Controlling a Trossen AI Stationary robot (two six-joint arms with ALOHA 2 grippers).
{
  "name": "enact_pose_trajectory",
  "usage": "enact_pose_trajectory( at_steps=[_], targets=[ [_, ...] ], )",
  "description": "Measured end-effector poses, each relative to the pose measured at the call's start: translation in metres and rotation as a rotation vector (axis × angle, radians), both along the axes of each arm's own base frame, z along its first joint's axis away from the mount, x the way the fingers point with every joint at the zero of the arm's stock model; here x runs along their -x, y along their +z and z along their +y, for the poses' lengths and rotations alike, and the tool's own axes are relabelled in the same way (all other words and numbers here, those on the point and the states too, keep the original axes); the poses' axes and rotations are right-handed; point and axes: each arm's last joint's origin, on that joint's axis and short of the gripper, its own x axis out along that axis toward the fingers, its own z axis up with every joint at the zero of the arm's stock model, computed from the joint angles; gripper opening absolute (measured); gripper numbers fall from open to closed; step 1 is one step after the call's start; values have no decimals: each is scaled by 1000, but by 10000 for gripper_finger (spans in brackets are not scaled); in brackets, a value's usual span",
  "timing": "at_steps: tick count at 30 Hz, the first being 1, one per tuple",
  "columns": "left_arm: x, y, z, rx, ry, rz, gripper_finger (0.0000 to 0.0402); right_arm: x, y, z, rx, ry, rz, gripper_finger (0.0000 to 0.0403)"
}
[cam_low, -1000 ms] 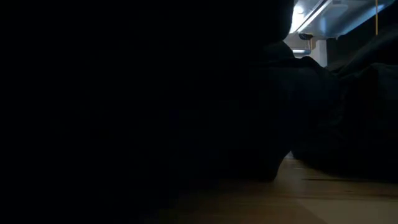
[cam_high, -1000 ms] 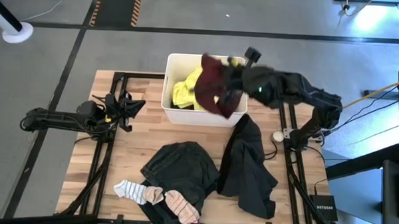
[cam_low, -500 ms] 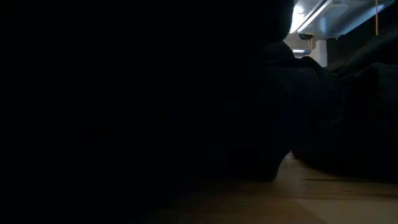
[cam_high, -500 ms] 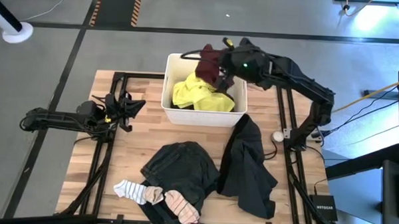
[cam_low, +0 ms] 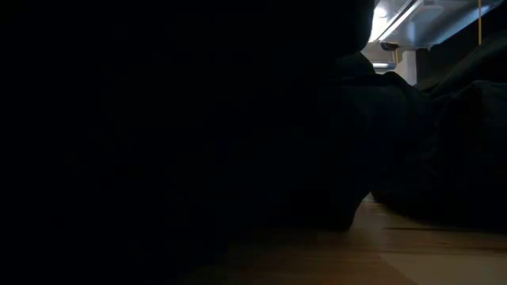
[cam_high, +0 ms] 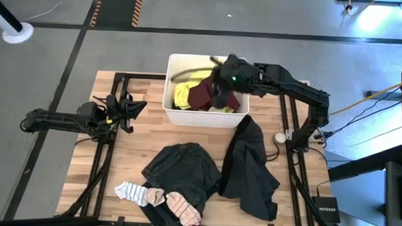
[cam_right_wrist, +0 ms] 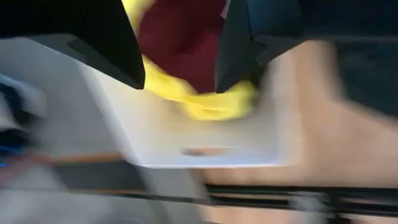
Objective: Sort clothes
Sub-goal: Put the bottom brown sock into the white bin
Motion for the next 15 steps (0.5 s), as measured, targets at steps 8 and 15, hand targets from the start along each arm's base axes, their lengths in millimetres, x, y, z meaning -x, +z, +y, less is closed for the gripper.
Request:
enact_pose_trajectory(
  at_steps=[8, 15],
  targets=[
    [0, 0, 0, 0, 0, -3, 4, -16, -16, 89, -231, 411, 19, 222],
    [0, 0, 0, 26, -10, -7, 4, -35, -64, 173, -241, 577, 77, 223]
  ],
)
